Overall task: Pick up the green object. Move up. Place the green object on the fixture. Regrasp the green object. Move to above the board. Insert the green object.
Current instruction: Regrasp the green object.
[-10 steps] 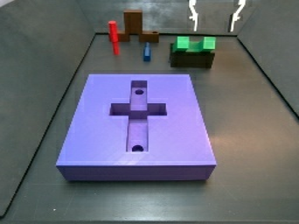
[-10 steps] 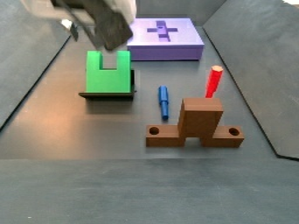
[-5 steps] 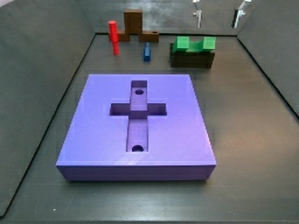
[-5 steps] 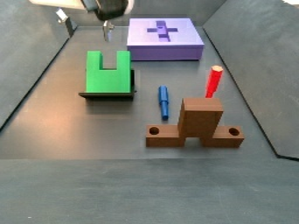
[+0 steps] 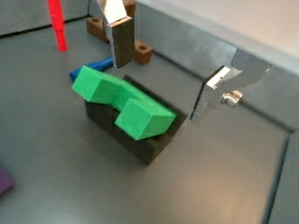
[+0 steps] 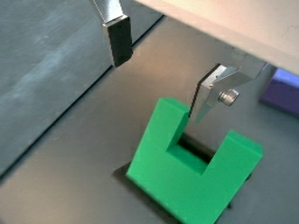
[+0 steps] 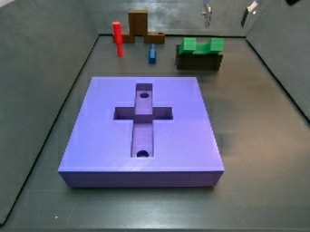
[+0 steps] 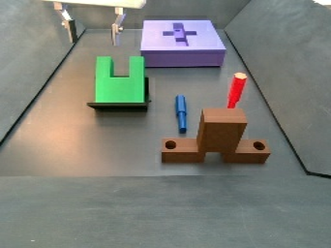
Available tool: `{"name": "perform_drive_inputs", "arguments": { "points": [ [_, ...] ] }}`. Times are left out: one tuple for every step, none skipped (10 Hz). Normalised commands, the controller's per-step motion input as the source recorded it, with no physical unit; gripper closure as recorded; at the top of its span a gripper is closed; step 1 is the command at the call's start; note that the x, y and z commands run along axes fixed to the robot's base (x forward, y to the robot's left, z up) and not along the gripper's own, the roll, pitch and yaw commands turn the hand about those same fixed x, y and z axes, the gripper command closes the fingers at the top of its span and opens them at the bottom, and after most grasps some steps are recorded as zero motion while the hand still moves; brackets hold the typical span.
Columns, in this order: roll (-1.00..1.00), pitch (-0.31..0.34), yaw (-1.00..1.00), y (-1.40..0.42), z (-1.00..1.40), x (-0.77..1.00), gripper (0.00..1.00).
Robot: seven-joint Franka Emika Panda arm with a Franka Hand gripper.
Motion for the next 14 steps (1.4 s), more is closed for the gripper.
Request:
{"name": "perform_drive_inputs", "arguments": {
  "points": [
    [1.00,-0.123,0.22,0.00,0.00,0.00,0.00],
    [1.00,-0.134,0.23,-0.02,0.00,0.00,0.00],
    [1.00,-0.166,0.23,-0.08,0.00,0.00,0.00],
    [1.00,-0.203,0.26,-0.19,-0.06,0.03,0.00],
    [1.00,-0.169,0.27,-0.19,-0.08,0.00,0.00],
    [1.00,-0.134,0.32,-0.19,-0.19,0.00,0.00],
    [1.00,-0.100,0.32,-0.15,-0.24,0.00,0.00],
    [0.93,-0.071,0.34,-0.11,-0.32,0.00,0.00],
    [0.89,0.000,0.36,-0.02,-0.27,0.00,0.00],
    [0.56,0.000,0.30,0.00,-0.17,0.00,0.00],
    [0.26,0.000,0.15,0.00,-0.08,0.00,0.00],
    [0.17,0.000,0.09,0.00,0.00,0.00,0.00],
    [-0.01,0.000,0.00,0.00,0.00,0.00,0.00],
    [0.00,0.000,0.00,0.00,-0.05,0.09,0.00]
  ]
}}
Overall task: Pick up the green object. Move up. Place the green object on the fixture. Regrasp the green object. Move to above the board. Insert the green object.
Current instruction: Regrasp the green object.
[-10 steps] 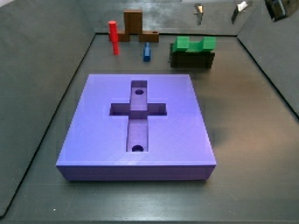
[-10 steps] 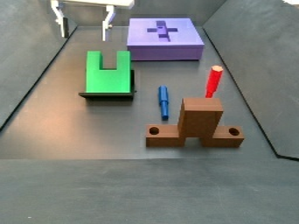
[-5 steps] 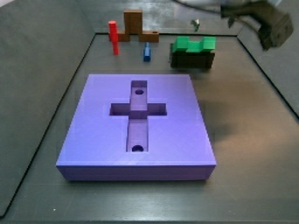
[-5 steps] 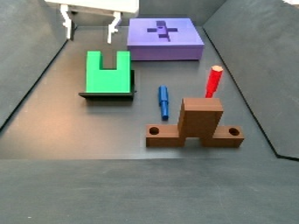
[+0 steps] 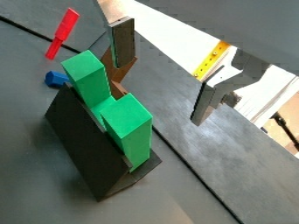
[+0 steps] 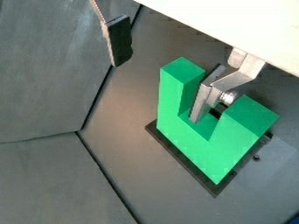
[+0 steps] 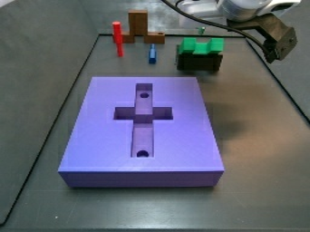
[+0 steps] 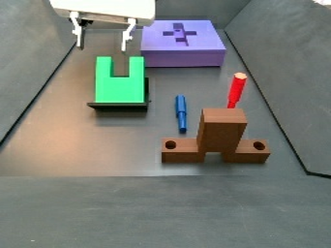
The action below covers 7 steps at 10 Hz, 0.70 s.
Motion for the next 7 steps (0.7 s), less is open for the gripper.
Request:
{"name": "perform_drive_inputs", "arguments": {
  "points": [
    [0.00,0.291,0.13,0.00,-0.37,0.24,0.00],
    [0.00,0.454,0.29,0.00,-0.34,0.34,0.00],
    [0.00,0.443,0.25,0.00,-0.31,0.38,0.00],
    [0.00,0.469,0.26,0.00,-0.30,0.43,0.00],
    [0.00,0.523,0.30,0.00,-0.24,0.50,0.00],
    [0.00,0.543,0.33,0.00,-0.23,0.52,0.00],
    [-0.01,0.523,0.31,0.00,-0.24,0.53,0.00]
  ]
}}
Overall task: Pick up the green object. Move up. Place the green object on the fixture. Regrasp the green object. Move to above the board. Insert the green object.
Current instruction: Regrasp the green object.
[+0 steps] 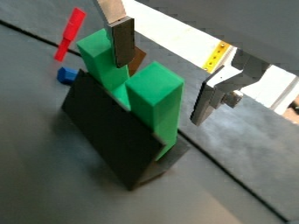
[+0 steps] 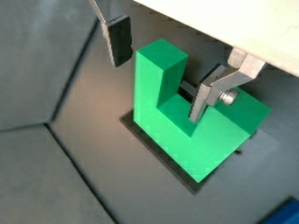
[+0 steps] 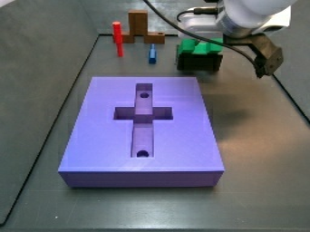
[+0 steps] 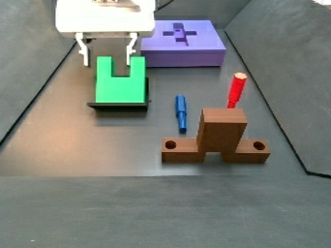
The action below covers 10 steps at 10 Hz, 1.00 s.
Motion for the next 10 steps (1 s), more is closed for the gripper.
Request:
{"name": "perform_drive_inputs", "arguments": {
  "points": [
    [-0.10,0.460,0.25,0.00,-0.24,0.55,0.00],
    [-0.14,0.406,0.13,0.02,-0.22,0.59,0.00],
    [-0.17,0.280,0.03,0.01,-0.17,0.55,0.00],
    [-0.17,0.197,0.00,0.02,-0.19,0.51,0.00],
    [-0.12,0.169,0.00,0.09,-0.23,0.41,0.00],
    [-0.10,0.140,0.00,0.17,-0.18,0.35,0.00],
    [-0.12,0.003,0.00,0.24,-0.02,0.21,0.00],
    [-0.13,0.000,0.05,0.30,0.00,0.15,0.00],
    [0.00,0.000,0.07,0.21,-0.04,0.10,0.00],
    [0.00,0.000,0.01,0.00,-0.14,0.20,0.00]
  ]
}}
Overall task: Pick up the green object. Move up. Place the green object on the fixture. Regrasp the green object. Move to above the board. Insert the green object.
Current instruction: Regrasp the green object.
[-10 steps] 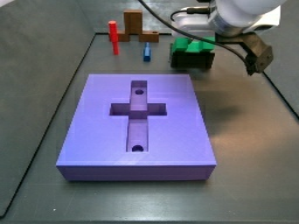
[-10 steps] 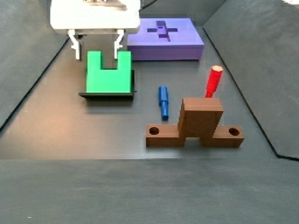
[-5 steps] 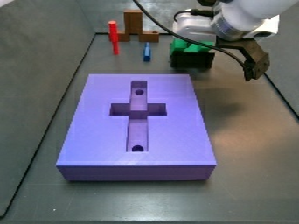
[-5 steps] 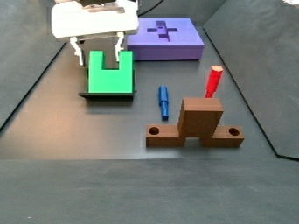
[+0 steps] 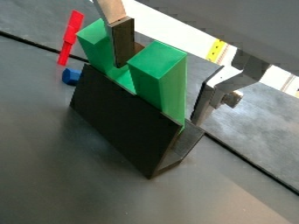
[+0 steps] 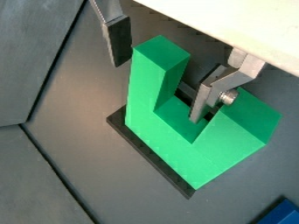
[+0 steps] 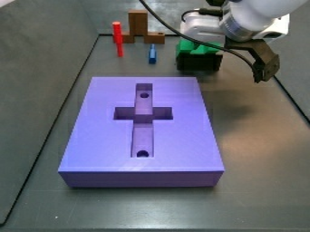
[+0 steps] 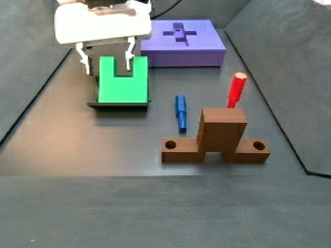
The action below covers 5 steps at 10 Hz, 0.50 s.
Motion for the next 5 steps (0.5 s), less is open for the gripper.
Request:
{"name": "perform_drive_inputs", "arguments": {
  "points": [
    [0.00,0.063,0.00,0.00,0.00,0.40,0.00],
    [-0.03,0.109,0.00,0.00,0.00,0.45,0.00],
    [-0.03,0.109,0.00,0.00,0.00,0.45,0.00],
    [0.00,0.071,0.00,0.00,0.00,0.41,0.00],
    [0.00,0.003,0.00,0.07,-0.14,0.25,0.00]
  ]
}}
